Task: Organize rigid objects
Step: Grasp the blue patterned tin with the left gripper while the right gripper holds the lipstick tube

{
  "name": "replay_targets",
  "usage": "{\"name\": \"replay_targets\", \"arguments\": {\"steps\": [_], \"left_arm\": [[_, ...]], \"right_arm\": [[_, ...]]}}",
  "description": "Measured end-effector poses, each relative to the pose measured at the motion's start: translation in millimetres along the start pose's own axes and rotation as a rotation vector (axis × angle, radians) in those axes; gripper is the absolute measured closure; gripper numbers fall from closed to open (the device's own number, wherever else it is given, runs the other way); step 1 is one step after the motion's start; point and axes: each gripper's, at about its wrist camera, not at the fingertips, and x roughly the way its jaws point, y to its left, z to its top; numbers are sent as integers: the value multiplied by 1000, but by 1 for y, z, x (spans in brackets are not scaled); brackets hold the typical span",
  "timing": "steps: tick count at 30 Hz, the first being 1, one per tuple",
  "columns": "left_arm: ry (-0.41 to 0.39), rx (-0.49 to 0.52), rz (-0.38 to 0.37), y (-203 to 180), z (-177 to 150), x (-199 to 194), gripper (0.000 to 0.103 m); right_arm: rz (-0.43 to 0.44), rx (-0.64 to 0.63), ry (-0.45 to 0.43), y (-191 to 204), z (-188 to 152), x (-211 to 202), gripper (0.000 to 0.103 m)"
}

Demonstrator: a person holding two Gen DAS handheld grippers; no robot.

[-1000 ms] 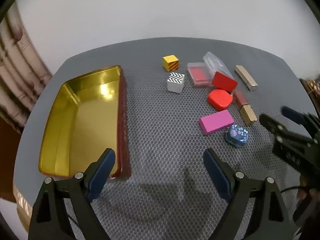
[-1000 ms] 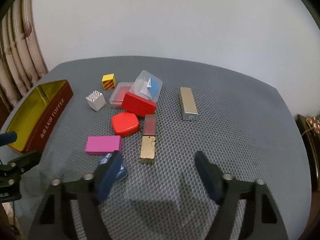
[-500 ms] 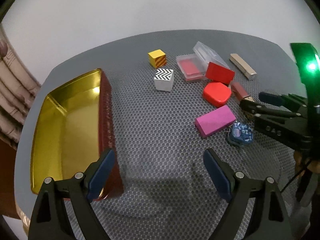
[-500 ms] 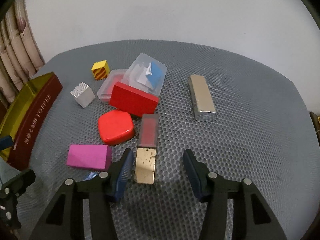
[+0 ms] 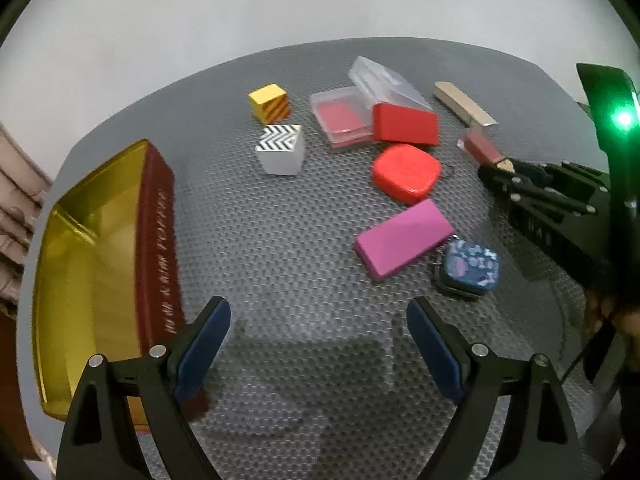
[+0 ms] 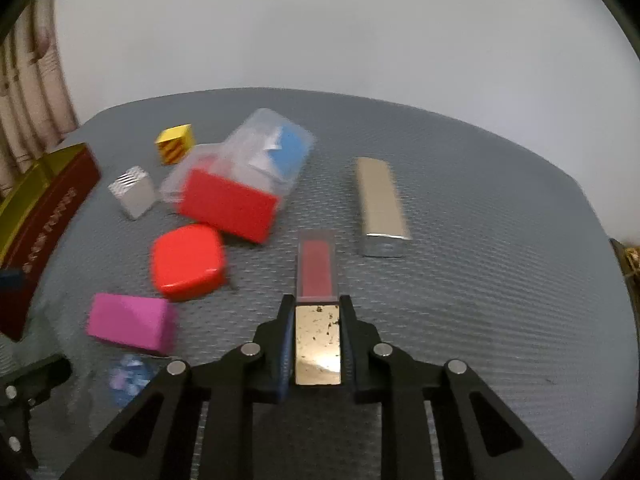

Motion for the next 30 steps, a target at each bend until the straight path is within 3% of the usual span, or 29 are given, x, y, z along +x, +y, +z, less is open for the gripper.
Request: {"name": "replay_targets", "arguments": {"steps": [10, 21, 27, 30], "left_arm": [[-42, 91, -101, -44, -5, -14, 15], [52, 57, -130, -70, 11, 17, 16], [60, 26, -123, -72, 18, 28, 31], [42, 35, -125, -76, 21, 27, 44]], "right_arm": [[-70, 85, -10, -34, -6, 3, 83], [-49, 118, -9, -30, -5, 15, 82], [-46, 120, -9, -39, -11, 13, 82], [-44, 120, -9, -47, -9, 17, 82]]}}
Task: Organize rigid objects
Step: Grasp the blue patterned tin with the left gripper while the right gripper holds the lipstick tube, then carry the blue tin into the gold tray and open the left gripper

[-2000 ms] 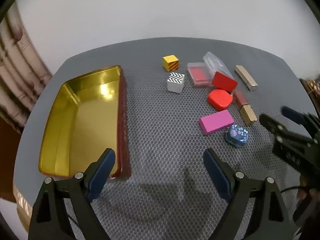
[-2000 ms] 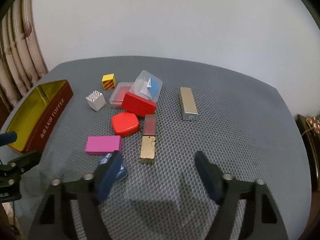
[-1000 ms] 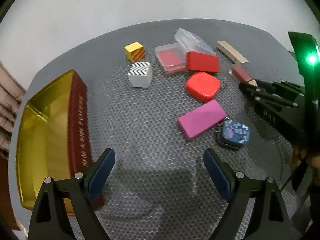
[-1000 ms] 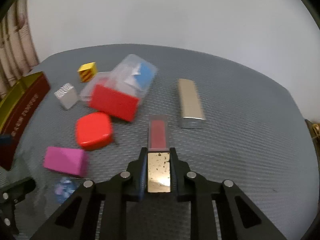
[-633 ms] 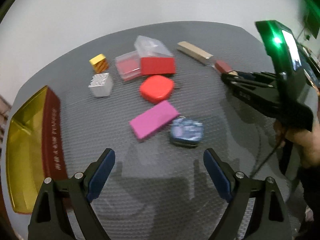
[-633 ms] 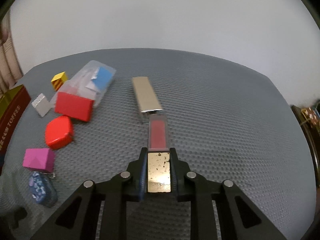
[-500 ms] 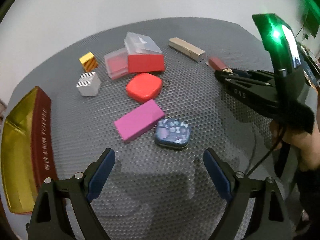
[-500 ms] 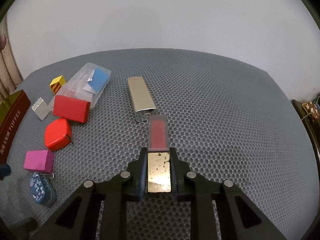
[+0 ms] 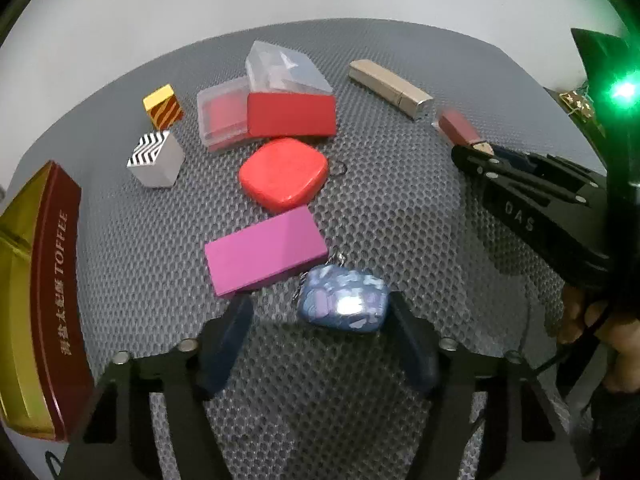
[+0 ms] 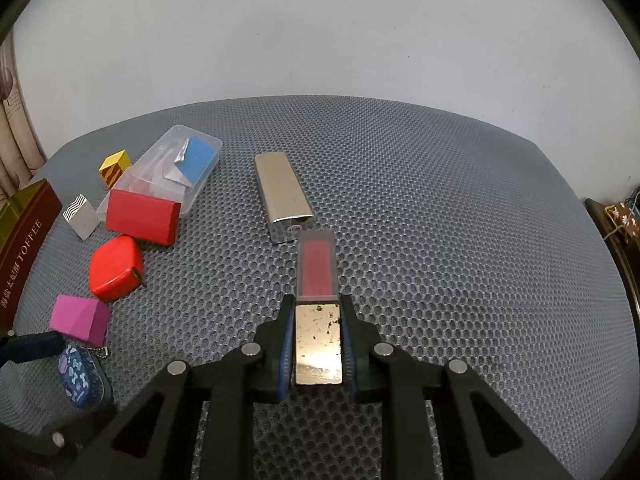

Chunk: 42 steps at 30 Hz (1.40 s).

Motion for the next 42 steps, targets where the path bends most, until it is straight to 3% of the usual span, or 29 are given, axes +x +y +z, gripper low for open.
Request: {"name": "replay_targets", "arguments": {"steps": [4, 17, 22, 31, 42], "left_arm": [[-8, 2, -12, -6, 2, -1, 63], [-57, 19, -29, -11, -1, -28, 64], [-103, -2, -2, 8, 0, -48, 64], [-141, -131, 102, 92, 3, -73, 64], [-57, -408, 275, 214, -18, -74, 64]], "right_arm": [[0, 0, -1, -3, -3, -4, 82], [0, 1, 0, -16, -10, -17, 82], [-4, -2, 0, -15, -11, -17, 82], [-10, -8, 0, -8, -16, -15, 82], [-10, -8, 1, -8, -14, -17, 82]]}}
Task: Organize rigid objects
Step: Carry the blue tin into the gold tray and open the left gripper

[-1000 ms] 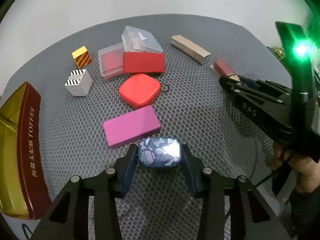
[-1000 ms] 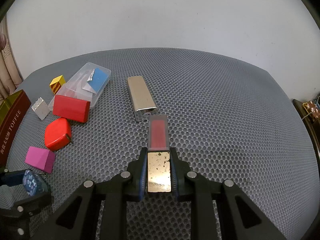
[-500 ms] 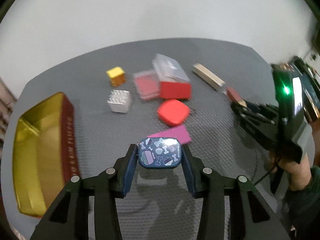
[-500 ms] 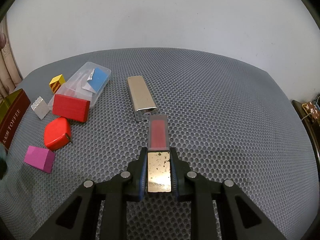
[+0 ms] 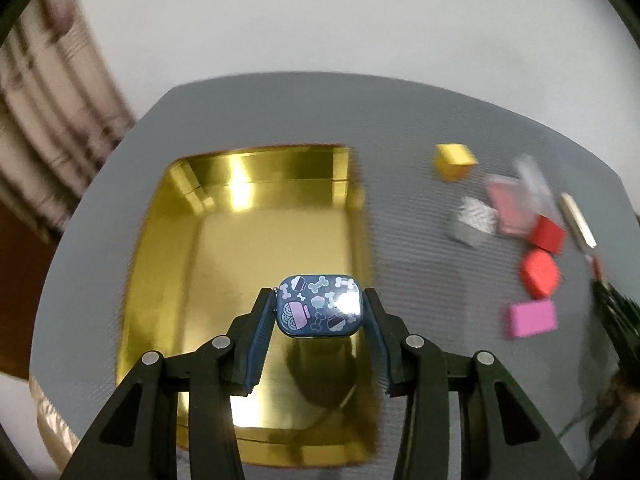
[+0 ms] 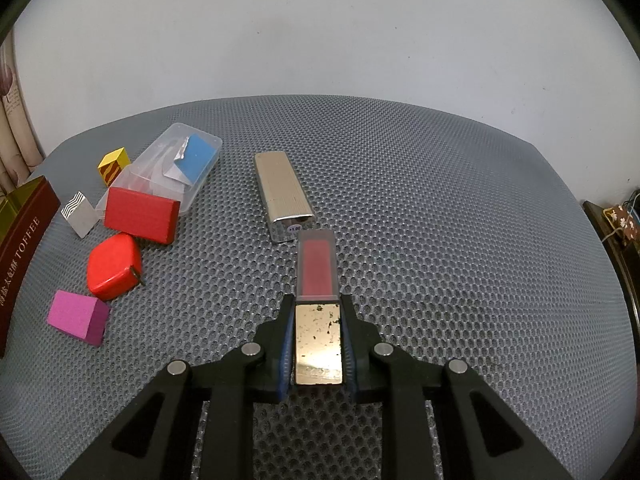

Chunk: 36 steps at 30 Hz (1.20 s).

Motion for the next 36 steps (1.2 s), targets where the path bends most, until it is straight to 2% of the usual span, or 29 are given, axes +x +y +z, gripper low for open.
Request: {"name": "replay_targets", "arguments": {"steps": [3, 8, 12, 26, 36], "left_arm": [[27, -43, 47, 25, 3, 15, 63], [72, -60, 99, 45, 0, 34, 63], [107, -77, 101, 56, -6, 43, 63], [117, -66, 105, 58, -11, 64, 62], [48, -26, 133, 52, -13, 50, 61]], "right_arm": [[-1, 0, 0, 0, 0, 0, 82], [-3, -2, 0, 1, 0, 1, 82], [-6, -5, 1, 1, 1, -2, 82], [-15, -13, 2, 6, 2, -10, 82], [-27, -25, 4, 8, 2, -9, 82]]}}
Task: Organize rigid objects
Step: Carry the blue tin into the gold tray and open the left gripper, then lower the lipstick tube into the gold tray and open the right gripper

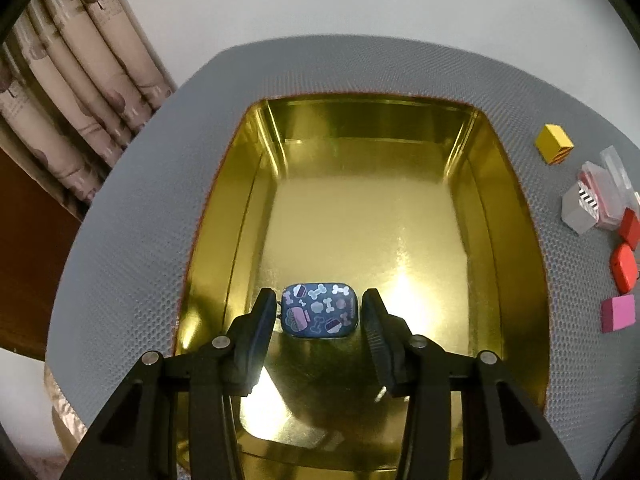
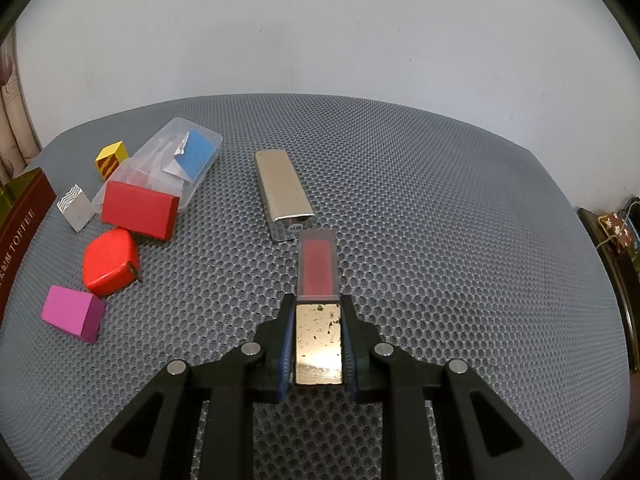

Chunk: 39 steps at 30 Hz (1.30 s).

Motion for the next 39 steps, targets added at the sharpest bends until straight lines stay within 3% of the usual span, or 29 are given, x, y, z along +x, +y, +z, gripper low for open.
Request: {"name": "replay_targets", "arguments": {"steps": [12, 15, 29, 35, 39], "left_arm": [[-142, 26, 87, -4, -11, -42, 52], [-159, 32, 79, -7, -15, -47, 51], [-179, -20, 28, 12, -15, -53, 29], [-199, -139, 8, 40, -11, -62, 24], [-202, -193, 33, 58, -8, -62, 24]], "right_arm": [[-8, -8, 1, -8, 0, 1, 82], [-4, -5, 1, -10, 0, 2, 82], [-53, 74, -2, 10, -1, -20, 83], [28, 37, -68, 36, 22, -43, 83], [110, -60, -87, 88, 40, -71, 83]]}}
